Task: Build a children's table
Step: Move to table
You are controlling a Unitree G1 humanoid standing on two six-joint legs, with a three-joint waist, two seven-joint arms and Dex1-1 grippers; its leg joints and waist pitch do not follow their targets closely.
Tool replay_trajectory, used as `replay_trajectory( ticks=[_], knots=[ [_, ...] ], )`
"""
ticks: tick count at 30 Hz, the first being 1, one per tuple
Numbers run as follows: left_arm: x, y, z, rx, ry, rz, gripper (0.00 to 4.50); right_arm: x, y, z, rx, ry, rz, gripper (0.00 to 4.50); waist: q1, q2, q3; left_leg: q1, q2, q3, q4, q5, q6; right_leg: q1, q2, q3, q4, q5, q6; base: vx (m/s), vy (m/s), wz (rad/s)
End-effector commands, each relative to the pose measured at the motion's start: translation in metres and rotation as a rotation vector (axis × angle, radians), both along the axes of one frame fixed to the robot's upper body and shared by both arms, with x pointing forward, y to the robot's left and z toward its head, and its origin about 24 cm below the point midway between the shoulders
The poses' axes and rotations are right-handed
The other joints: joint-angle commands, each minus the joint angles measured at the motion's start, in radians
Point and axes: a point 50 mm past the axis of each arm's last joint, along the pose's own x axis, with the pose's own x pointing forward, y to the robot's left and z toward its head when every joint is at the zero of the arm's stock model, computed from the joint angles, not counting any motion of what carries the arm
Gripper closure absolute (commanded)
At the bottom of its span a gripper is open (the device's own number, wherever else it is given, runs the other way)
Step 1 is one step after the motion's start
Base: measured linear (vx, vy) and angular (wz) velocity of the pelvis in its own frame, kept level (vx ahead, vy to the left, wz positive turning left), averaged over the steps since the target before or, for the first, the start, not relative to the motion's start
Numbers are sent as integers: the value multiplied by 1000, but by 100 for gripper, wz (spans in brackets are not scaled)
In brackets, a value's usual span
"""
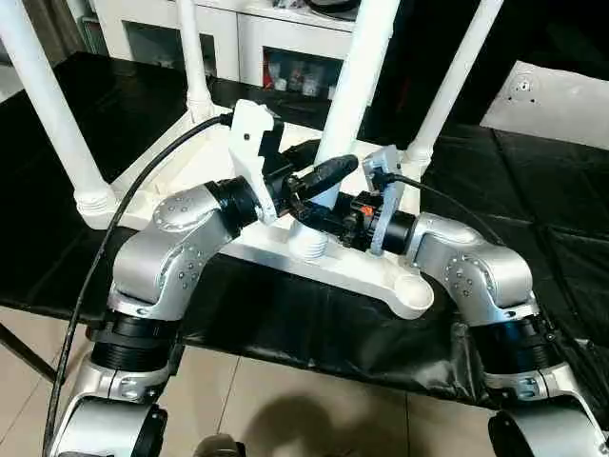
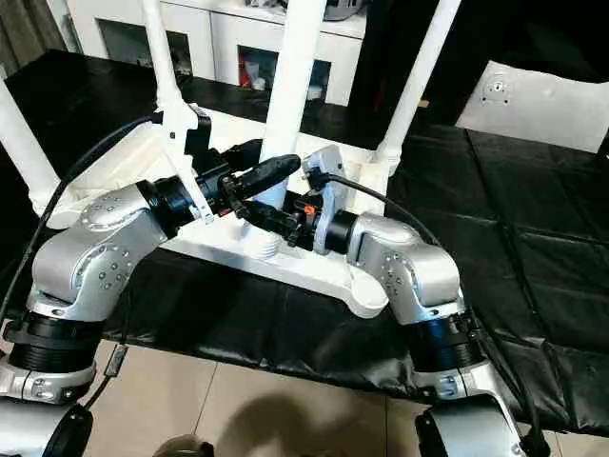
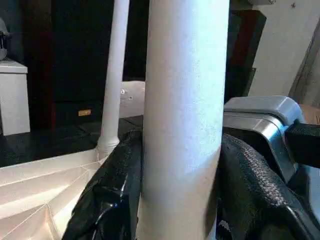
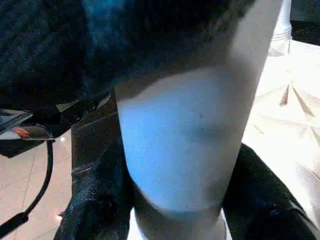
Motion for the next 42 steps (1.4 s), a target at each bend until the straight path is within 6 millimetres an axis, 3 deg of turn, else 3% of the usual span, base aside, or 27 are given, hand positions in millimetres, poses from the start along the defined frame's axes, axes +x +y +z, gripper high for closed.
replay_trajectory(
  ticks=[1,7,8,11,12,16,17,18,19,31,36,42],
  knots=[
    [-6,-9,9,1,-51,-67,261,5,-6,1,-6,15,-31,254,-1,7,-74,18,61,-17,-68,-67,-18,47,-100,53,-63,-50,-184,0,0,0],
    [-6,-11,9,26,-63,-86,261,4,-7,-2,-12,28,-26,259,0,8,-75,18,61,-17,-68,-65,-19,48,-101,54,-62,-41,-184,0,0,0],
    [-6,-11,10,26,-66,-89,261,5,-7,-2,-14,28,-29,259,0,3,-75,18,60,-16,-67,-64,-18,49,-101,54,-63,-42,-184,0,0,0],
    [-5,-12,11,42,-83,-77,261,6,-9,-3,-14,29,-37,259,0,3,-75,18,60,-16,-67,-63,-16,49,-101,54,-63,-47,-184,0,0,0],
    [-6,-12,12,31,-70,-73,261,6,-8,-3,-13,23,-37,259,-1,9,-75,19,61,-16,-67,-64,-17,48,-101,54,-63,-47,-184,0,0,0],
    [-8,-13,17,-14,-61,-93,261,6,-8,-1,-4,21,-47,259,-2,5,-76,18,61,-16,-67,-61,-18,49,-100,54,-63,-40,-187,0,0,0],
    [-10,-15,21,-45,-60,-120,261,5,-9,-2,-5,22,-57,259,-2,16,-76,19,60,-16,-66,-58,-20,48,-100,54,-60,-29,-193,0,0,0],
    [-15,-17,25,-79,-55,-165,205,4,-9,-4,-6,22,-64,259,-4,15,-77,19,60,-16,-66,-64,-24,48,-98,54,-62,-18,-196,0,0,0],
    [-19,-19,27,-93,-49,-204,191,2,-10,-5,-5,23,-70,259,-3,23,-77,20,60,-17,-65,-66,-29,48,-98,54,-58,-9,-199,0,0,0],
    [-42,-31,25,-170,5,-401,92,-3,-15,-7,39,47,-134,260,-7,25,-74,19,59,-17,-69,-118,-57,49,-95,55,-65,-45,-208,0,0,0],
    [-37,-18,34,-396,32,-349,42,-3,-18,-5,103,40,-205,261,-12,18,-73,17,56,-15,-67,-129,-52,52,-93,56,-73,-92,-189,0,0,0],
    [-30,2,36,-571,60,-248,3,-4,-24,-1,157,33,-312,261,-20,22,-74,19,57,-17,-69,-122,-51,50,-87,54,-71,-72,-174,0,0,0]
  ],
)
